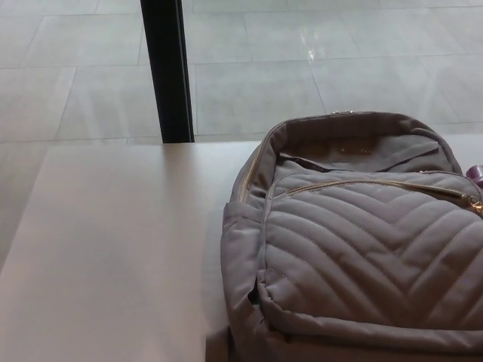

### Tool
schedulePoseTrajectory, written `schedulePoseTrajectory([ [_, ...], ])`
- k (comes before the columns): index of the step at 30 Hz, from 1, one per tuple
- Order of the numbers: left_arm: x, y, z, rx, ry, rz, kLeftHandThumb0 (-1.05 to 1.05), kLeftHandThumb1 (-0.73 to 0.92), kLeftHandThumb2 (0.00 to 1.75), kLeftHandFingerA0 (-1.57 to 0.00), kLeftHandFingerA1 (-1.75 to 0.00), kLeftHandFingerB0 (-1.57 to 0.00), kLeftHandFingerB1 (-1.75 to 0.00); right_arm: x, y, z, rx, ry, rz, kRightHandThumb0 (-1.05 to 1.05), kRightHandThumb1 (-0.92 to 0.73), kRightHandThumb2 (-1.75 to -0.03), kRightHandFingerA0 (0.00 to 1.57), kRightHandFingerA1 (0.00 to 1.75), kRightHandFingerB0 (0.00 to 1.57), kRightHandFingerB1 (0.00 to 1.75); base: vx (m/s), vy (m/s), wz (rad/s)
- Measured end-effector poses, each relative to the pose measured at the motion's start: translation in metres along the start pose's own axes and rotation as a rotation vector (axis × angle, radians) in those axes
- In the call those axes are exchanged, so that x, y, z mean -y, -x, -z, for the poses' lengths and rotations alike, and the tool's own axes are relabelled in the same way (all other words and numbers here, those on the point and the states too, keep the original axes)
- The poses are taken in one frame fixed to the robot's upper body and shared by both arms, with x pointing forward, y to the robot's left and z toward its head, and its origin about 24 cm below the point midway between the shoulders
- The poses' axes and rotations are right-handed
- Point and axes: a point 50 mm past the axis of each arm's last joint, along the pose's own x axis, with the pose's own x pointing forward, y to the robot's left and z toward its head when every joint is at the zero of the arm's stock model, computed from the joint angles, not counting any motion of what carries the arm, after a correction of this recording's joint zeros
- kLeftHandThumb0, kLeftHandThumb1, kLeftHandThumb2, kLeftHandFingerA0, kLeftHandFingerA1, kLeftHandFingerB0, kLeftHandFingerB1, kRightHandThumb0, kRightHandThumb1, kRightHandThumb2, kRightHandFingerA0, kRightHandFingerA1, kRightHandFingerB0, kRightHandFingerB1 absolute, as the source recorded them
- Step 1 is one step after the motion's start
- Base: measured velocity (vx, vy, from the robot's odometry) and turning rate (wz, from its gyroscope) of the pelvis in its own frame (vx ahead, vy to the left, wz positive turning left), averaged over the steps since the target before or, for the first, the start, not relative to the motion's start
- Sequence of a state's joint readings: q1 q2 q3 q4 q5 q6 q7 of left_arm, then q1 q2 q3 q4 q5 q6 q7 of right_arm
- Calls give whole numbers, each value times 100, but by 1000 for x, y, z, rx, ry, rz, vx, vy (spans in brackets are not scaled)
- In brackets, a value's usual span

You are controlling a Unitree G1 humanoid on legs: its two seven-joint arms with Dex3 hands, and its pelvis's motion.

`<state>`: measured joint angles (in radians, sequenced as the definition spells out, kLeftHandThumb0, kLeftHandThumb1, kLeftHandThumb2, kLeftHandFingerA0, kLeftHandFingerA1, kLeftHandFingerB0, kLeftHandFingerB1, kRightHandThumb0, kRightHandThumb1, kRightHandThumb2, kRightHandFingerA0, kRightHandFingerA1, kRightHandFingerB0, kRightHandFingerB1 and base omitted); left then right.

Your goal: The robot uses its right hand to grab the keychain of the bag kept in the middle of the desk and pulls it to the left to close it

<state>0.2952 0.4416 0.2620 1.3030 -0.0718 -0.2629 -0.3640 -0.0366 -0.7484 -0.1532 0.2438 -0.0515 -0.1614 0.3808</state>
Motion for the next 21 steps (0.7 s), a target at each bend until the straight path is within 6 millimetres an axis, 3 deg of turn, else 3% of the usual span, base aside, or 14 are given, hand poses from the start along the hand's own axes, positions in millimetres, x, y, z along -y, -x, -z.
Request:
schedulePoseTrajectory([
  [2, 0, 0, 0, 1, 3, 1, -105, 81, 78, -58, -109, -36, -103, -1, 0, -1, 5, 9, -2, -47, -70, -61, 75, 79, 42, 35, 0, 0, 0],
  [3, 0, 0, 0, 1, 3, 1, -105, 83, 80, -57, -112, -36, -103, -1, -1, -1, 7, 13, -3, -52, -54, -90, 79, 83, 32, 50, 0, 0, 0],
  [4, 0, 0, 0, 1, 3, 1, -105, 83, 77, -57, -111, -36, -103, -3, -1, -2, 9, 21, -7, -45, -70, -61, 86, 101, 39, 35, 0, 0, 0],
  [6, 0, 0, 0, 2, 5, 1, -105, 83, 77, -57, -111, -36, -103, -4, -2, -4, 16, 34, -9, -45, -70, -61, 86, 101, 39, 35, 0, 0, 0],
  [7, 0, 0, 0, 2, 5, 1, -105, 85, 79, -56, -111, -38, -103, -4, -2, -4, 19, 38, -7, -46, -71, -62, 97, 113, 39, 34, 0, 0, 0],
  [9, 0, 0, 0, 2, 7, 0, -105, 84, 79, -59, -113, -39, -105, -4, -2, -6, 25, 46, -5, -46, -69, -62, 103, 127, 40, 34, 0, 0, 0],
  [12, -1, 0, 0, 2, 13, -2, -105, 85, 79, -60, -112, -39, -105, -3, -3, -10, 33, 60, 0, -41, -74, -64, 97, 138, 40, 35, 0, 0, 0],
  [13, -1, 0, 0, 2, 13, -3, -105, 85, 79, -60, -112, -40, -104, -3, -3, -11, 35, 64, 2, -43, -60, -96, 102, 120, 32, 51, 0, 0, 0],
  [14, -1, 0, 0, 2, 12, -3, -105, 87, 78, -57, -110, -39, -103, -3, -3, -12, 35, 67, 3, -37, -77, -64, 94, 140, 45, 36, 0, 0, 0],
  [20, -1, 0, 1, 1, 12, -3, -105, 85, 78, -61, -109, -40, -103, -4, -4, -13, 46, 76, 17, -25, -81, -67, 81, 162, 58, 41, 0, 0, 0],
  [21, -1, 0, 1, 1, 12, -3, -105, 86, 80, -57, -110, -38, -101, -4, -4, -13, 47, 77, 18, -15, -76, -78, 85, 143, 83, 55, 0, 0, 0],
])
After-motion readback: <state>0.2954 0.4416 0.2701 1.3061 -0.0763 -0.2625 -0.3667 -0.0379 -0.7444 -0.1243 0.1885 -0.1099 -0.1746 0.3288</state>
